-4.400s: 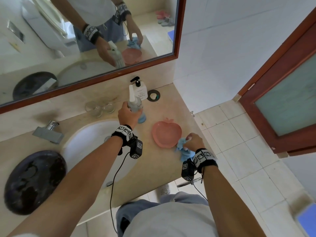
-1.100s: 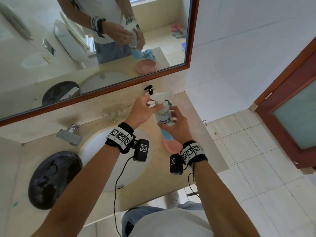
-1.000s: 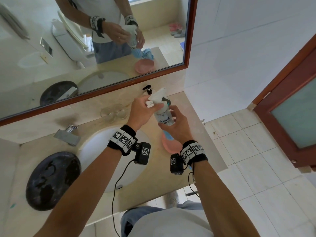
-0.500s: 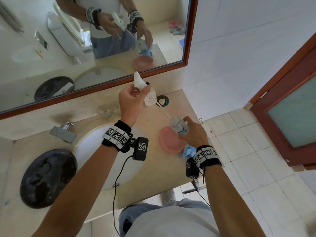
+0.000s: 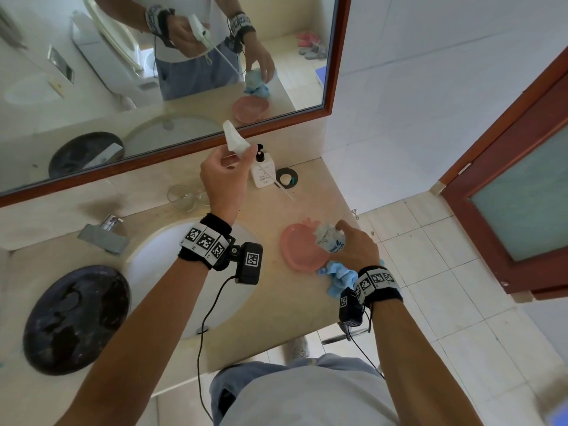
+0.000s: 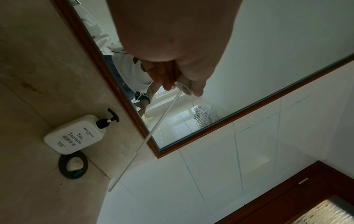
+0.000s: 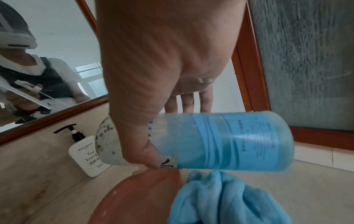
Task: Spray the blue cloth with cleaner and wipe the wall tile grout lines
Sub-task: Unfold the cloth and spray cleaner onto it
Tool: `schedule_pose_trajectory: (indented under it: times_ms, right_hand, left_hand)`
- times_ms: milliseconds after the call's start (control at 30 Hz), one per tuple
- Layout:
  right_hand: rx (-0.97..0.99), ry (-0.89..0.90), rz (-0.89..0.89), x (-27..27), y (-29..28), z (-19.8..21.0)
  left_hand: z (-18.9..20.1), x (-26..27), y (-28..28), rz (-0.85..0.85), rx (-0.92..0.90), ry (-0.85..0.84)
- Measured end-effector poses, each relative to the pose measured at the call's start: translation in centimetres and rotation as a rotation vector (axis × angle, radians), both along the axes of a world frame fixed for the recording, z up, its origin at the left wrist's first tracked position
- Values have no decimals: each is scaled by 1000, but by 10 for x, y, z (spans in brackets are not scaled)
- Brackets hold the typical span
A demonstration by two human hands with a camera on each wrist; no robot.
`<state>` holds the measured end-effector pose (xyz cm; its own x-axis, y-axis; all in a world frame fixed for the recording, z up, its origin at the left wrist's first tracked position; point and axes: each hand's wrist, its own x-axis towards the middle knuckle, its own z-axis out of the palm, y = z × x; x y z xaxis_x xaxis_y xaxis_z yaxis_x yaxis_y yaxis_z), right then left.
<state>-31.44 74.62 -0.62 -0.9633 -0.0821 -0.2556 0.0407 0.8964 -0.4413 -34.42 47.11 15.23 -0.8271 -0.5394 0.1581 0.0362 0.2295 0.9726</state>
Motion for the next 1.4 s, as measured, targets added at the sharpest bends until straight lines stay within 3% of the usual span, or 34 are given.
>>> schedule_pose_trajectory:
  times_ms: [500, 1400]
  right_hand:
    - [237, -43, 43, 8, 4, -9]
    - [304, 10, 38, 8, 5, -6]
  left_hand:
    - [-8, 10, 5, -4, -17, -44]
    - [-13, 9, 5, -7, -49, -55]
